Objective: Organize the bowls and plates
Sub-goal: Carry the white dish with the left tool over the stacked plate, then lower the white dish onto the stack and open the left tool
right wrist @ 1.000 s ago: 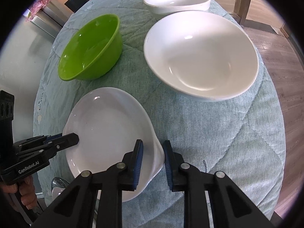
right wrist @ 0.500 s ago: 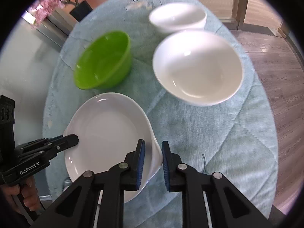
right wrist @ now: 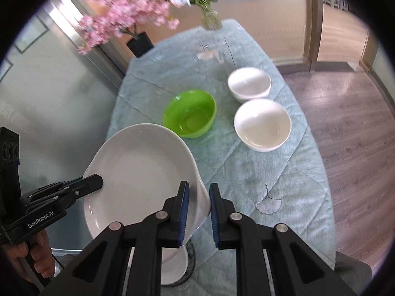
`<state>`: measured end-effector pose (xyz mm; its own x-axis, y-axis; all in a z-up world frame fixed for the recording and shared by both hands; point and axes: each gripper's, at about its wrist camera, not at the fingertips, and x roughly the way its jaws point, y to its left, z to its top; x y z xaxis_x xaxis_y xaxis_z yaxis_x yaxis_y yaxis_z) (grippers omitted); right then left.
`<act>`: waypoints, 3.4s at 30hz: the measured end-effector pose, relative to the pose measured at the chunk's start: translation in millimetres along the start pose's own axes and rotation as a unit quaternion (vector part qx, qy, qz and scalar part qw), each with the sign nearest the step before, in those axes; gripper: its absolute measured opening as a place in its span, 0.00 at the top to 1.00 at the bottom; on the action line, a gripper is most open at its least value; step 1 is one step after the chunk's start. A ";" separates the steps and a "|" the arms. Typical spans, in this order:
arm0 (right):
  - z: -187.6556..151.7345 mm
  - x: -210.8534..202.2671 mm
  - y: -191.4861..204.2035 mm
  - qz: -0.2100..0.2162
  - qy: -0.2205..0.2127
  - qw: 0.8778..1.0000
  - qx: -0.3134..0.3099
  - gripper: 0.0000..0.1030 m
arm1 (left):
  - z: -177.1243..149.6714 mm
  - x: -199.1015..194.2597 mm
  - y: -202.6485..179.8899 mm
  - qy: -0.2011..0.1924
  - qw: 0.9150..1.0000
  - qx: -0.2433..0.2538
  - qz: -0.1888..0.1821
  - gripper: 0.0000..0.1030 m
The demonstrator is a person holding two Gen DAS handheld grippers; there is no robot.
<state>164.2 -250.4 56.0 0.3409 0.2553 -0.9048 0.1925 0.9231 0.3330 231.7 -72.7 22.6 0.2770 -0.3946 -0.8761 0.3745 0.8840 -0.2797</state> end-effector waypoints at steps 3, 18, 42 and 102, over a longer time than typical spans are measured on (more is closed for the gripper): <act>-4.6 -26.6 8.6 0.006 -0.016 1.000 -0.003 0.86 | -7.8 -31.6 -6.9 -0.014 1.000 0.001 -0.003 0.88; -47.5 -67.2 50.8 0.037 -0.011 0.998 -0.041 0.86 | -88.5 -119.4 -0.3 -0.037 0.998 -0.035 0.024 0.88; -118.5 28.2 41.7 0.005 0.076 0.997 0.004 0.86 | -165.2 -11.4 60.3 0.050 0.995 -0.084 0.012 0.88; -137.2 116.3 39.5 -0.048 0.086 0.995 -0.004 0.80 | -184.4 80.1 105.7 0.101 0.988 -0.115 0.027 0.86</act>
<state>85.3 -144.8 -72.6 0.1588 0.2104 -0.9646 0.2095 0.9476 0.2412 130.3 35.4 -149.5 0.0996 -0.3068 -0.9465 0.1461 0.9455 -0.2911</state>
